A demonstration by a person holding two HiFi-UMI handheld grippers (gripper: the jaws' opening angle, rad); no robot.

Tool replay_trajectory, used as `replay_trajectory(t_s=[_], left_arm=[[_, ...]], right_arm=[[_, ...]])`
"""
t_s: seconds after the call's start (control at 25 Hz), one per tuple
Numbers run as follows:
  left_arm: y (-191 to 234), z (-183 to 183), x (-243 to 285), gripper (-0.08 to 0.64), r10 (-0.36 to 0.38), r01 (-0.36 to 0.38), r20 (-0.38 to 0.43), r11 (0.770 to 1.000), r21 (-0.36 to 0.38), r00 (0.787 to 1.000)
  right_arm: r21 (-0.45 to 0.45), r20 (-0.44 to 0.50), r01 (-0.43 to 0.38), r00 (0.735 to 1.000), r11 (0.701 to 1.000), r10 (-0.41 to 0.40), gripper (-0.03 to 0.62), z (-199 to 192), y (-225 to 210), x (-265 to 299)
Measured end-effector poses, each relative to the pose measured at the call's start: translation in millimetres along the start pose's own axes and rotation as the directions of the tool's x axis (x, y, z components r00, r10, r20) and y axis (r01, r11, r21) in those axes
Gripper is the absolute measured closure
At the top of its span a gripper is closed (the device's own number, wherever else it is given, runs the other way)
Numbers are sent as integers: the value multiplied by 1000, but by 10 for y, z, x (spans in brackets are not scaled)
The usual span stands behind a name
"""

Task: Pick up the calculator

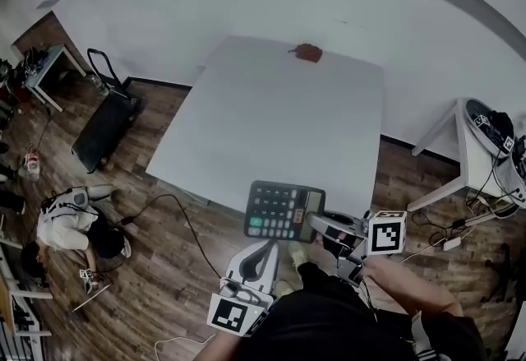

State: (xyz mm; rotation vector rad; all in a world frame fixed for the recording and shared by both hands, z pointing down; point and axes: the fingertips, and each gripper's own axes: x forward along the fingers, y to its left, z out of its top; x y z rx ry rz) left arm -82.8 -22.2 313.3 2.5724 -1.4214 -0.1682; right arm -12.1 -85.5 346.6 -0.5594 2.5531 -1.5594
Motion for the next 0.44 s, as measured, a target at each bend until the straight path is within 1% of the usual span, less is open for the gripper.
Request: replay_trajectory(t_s=[0.12, 0.2, 0.32, 0.44], left_arm=[[-73, 87, -76, 554, -16, 15, 46, 1000, 14, 999], [-155, 108, -213, 554, -28, 27, 71, 999, 18, 997], [-273, 99, -440, 554, -41, 40, 92, 999, 19, 995], [-352, 103, -601, 554, -39, 38, 103, 999, 12, 994]], right_arm=[[-21, 7, -6, 1000, 1000, 7, 540, -88, 97, -47], [-40, 11, -13, 1000, 999, 13, 540, -217, 196, -82], [-57, 11, -14, 1000, 998, 14, 540, -418, 314, -137], [-63, 6, -7, 1000, 998, 7, 540, -556, 381, -180]])
